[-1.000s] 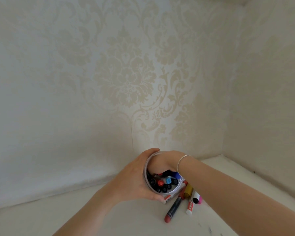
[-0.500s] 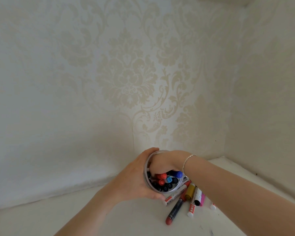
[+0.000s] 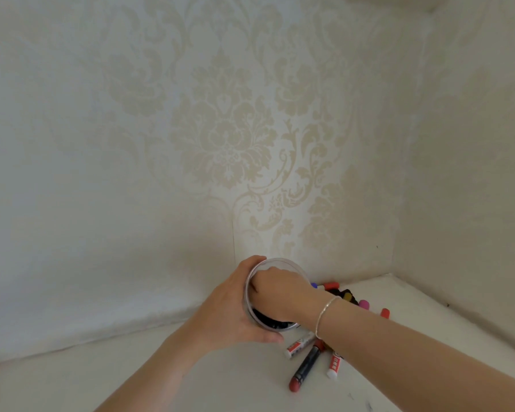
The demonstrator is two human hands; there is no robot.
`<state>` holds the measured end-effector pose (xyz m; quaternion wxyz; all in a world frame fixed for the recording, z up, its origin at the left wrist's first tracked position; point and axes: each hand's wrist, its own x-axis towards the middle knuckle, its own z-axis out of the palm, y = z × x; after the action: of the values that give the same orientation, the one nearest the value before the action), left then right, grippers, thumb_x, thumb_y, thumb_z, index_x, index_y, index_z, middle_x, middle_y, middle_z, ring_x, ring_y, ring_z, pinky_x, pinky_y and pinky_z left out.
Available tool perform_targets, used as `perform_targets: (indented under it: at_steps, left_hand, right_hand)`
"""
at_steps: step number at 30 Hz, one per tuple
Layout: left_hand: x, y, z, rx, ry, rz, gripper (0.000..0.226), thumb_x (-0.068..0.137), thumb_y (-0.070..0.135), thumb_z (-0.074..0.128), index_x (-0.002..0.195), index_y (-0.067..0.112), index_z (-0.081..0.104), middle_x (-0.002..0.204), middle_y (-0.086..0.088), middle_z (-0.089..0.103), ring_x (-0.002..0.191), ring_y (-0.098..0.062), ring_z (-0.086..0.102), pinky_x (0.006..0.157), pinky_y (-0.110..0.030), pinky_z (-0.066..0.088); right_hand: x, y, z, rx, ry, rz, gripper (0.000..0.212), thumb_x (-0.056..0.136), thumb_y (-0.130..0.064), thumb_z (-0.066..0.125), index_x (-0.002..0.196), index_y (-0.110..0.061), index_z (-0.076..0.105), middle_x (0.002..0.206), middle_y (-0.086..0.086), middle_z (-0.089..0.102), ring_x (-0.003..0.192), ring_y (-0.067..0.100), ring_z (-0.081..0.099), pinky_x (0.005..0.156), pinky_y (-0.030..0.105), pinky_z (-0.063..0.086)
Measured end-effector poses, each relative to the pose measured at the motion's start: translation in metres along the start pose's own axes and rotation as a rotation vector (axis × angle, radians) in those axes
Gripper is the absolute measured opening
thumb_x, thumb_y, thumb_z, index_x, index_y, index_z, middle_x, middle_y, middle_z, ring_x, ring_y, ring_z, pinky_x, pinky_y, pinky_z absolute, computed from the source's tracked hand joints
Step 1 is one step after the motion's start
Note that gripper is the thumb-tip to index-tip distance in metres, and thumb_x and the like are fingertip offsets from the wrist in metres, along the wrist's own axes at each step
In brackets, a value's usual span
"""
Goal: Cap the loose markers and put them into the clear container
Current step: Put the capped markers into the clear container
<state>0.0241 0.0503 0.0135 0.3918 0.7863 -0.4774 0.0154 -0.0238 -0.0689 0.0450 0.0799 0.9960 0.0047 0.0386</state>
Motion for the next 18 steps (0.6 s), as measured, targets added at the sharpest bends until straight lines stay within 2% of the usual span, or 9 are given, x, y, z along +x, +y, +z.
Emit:
perform_targets:
  at_steps: [3,7,11,14,16,18]
  left_hand:
    - [0.0,-0.003,-0.001,-0.021,0.0,0.003,0.117,0.04,0.048,0.093,0.134,0.053,0.023,0.126,0.03,0.051,0.115,0.009,0.051,0.097,-0.021,0.047]
    - [-0.001,-0.006,-0.002,-0.056,0.001,0.0,0.119,0.039,0.048,0.093,0.134,0.052,0.023,0.125,0.032,0.052,0.115,0.01,0.052,0.097,-0.02,0.046]
    - [0.0,-0.005,0.0,-0.05,0.0,-0.006,0.118,0.038,0.048,0.094,0.132,0.056,0.023,0.121,0.036,0.051,0.113,0.011,0.052,0.094,-0.017,0.046]
    - [0.001,-0.003,0.001,-0.034,-0.009,-0.001,0.118,0.038,0.049,0.093,0.133,0.054,0.023,0.121,0.033,0.053,0.112,0.011,0.053,0.093,-0.017,0.047]
    - [0.002,-0.002,0.001,-0.024,-0.013,0.006,0.118,0.04,0.049,0.093,0.134,0.054,0.022,0.121,0.033,0.053,0.111,0.012,0.053,0.093,-0.016,0.047]
    - [0.002,-0.002,0.0,-0.012,-0.012,0.007,0.118,0.04,0.05,0.093,0.134,0.054,0.02,0.122,0.032,0.053,0.11,0.012,0.053,0.093,-0.016,0.046]
  right_hand:
    - [-0.001,0.006,-0.002,-0.054,0.173,-0.089,0.033,0.1,-0.019,0.032,0.114,-0.006,0.059,0.11,0.012,0.064,0.099,0.028,0.06,0.077,0.035,0.044]
    - [-0.01,0.006,-0.002,0.081,0.305,-0.112,0.035,0.099,-0.028,0.031,0.093,-0.011,0.061,0.089,0.007,0.066,0.076,0.023,0.059,0.068,0.034,0.047]
    - [-0.018,0.01,0.005,0.063,0.385,-0.192,0.033,0.1,-0.027,0.03,0.093,-0.014,0.059,0.087,0.004,0.066,0.072,0.024,0.059,0.063,0.036,0.047]
    - [-0.017,0.015,0.008,0.118,0.441,-0.203,0.033,0.099,-0.028,0.032,0.091,-0.014,0.06,0.085,0.003,0.065,0.067,0.02,0.051,0.06,0.033,0.039]
    - [-0.019,0.017,0.007,0.186,0.508,-0.253,0.032,0.096,-0.026,0.038,0.079,-0.013,0.061,0.074,0.002,0.063,0.059,0.015,0.043,0.056,0.032,0.035]
    - [-0.025,0.021,0.004,0.245,0.659,-0.291,0.029,0.09,-0.023,0.045,0.065,-0.015,0.056,0.06,-0.004,0.056,0.052,0.01,0.036,0.048,0.028,0.033]
